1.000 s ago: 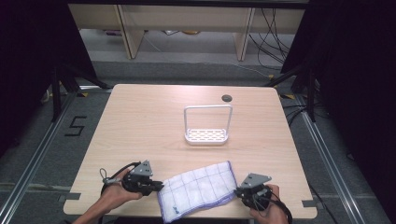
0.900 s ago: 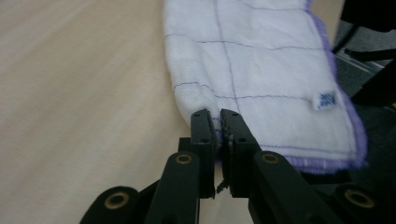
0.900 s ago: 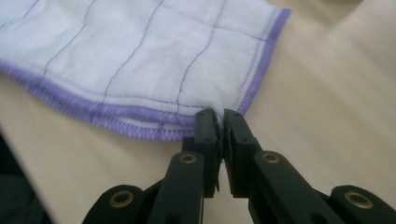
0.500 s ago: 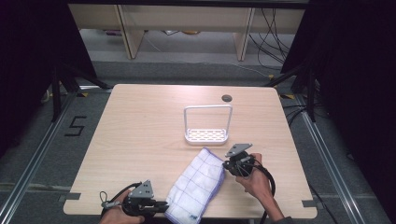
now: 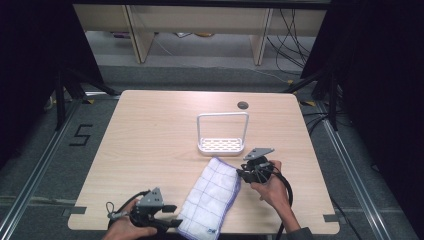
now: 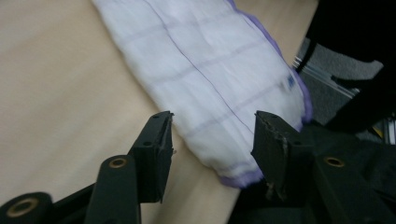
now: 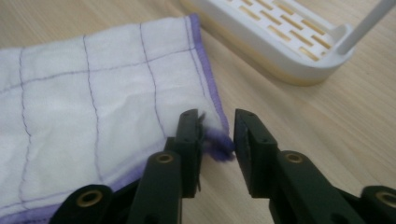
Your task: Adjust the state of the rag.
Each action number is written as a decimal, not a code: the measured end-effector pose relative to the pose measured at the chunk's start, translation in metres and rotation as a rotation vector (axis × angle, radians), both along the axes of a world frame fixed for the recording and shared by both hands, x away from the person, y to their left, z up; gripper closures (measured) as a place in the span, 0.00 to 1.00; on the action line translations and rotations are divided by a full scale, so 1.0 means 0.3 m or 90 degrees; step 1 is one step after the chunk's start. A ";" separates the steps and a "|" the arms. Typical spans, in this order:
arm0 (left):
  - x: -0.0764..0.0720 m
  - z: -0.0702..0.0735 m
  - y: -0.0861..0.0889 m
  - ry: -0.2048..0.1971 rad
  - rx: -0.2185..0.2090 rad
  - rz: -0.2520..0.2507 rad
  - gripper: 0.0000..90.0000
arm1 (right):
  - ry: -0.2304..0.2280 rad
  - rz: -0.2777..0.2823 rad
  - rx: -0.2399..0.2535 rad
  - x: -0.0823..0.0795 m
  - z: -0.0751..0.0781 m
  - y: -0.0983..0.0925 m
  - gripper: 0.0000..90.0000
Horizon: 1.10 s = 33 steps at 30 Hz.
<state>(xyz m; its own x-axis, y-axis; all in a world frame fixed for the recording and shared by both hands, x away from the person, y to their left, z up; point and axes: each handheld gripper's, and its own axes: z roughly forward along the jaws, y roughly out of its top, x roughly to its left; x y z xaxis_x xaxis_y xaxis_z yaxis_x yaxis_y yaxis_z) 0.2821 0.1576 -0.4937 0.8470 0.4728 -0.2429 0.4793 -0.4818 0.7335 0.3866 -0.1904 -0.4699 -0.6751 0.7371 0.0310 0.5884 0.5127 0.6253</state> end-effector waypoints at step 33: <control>0.539 -0.007 -0.282 -0.018 0.020 0.098 0.51 | 0.015 -0.107 0.033 -0.002 -0.029 -0.035 0.53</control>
<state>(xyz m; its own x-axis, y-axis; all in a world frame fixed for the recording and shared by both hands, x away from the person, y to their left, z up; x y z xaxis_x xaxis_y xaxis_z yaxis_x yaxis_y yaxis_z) 0.4438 0.0729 -0.4957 0.7704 0.6046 -0.2020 0.5281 -0.4278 0.7335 0.3860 -0.2010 -0.4786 -0.5405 0.8368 0.0871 0.6786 0.3724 0.6330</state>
